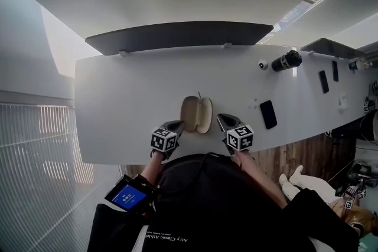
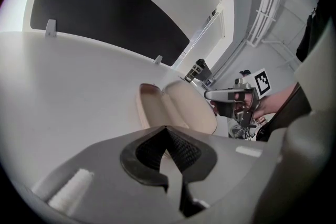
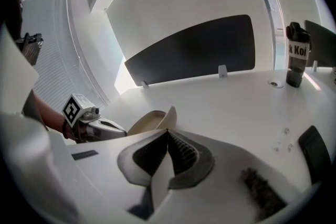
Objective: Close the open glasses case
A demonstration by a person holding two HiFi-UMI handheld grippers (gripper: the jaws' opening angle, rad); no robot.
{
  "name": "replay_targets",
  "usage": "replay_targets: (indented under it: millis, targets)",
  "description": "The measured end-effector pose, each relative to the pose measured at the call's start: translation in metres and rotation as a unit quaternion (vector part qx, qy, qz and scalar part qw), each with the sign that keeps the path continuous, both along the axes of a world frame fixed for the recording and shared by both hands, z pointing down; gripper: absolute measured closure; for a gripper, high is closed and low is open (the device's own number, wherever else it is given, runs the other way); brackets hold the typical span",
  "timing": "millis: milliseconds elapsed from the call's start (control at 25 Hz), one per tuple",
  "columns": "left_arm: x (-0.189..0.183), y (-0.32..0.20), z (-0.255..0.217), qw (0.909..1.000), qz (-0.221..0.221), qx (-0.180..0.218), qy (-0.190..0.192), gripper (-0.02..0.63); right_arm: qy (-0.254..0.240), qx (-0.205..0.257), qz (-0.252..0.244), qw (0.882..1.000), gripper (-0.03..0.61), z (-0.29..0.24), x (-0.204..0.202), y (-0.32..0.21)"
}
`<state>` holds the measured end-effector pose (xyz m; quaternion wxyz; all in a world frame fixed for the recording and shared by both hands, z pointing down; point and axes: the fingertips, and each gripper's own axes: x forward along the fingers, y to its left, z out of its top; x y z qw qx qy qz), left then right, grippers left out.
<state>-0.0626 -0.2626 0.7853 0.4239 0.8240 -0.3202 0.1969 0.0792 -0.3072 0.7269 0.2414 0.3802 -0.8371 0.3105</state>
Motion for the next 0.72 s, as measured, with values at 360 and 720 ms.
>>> replay_targets:
  millis: [360, 720]
  targets:
    - [-0.001, 0.001, 0.001, 0.9997, -0.013, -0.010, 0.017, 0.607, 0.026, -0.023, -0.003, 0.999, 0.571, 0.033, 0.004, -0.015]
    - [-0.002, 0.001, 0.000, 0.9997, -0.015, -0.013, 0.014, 0.607, 0.030, -0.045, -0.039, 0.998, 0.571, 0.051, -0.013, -0.006]
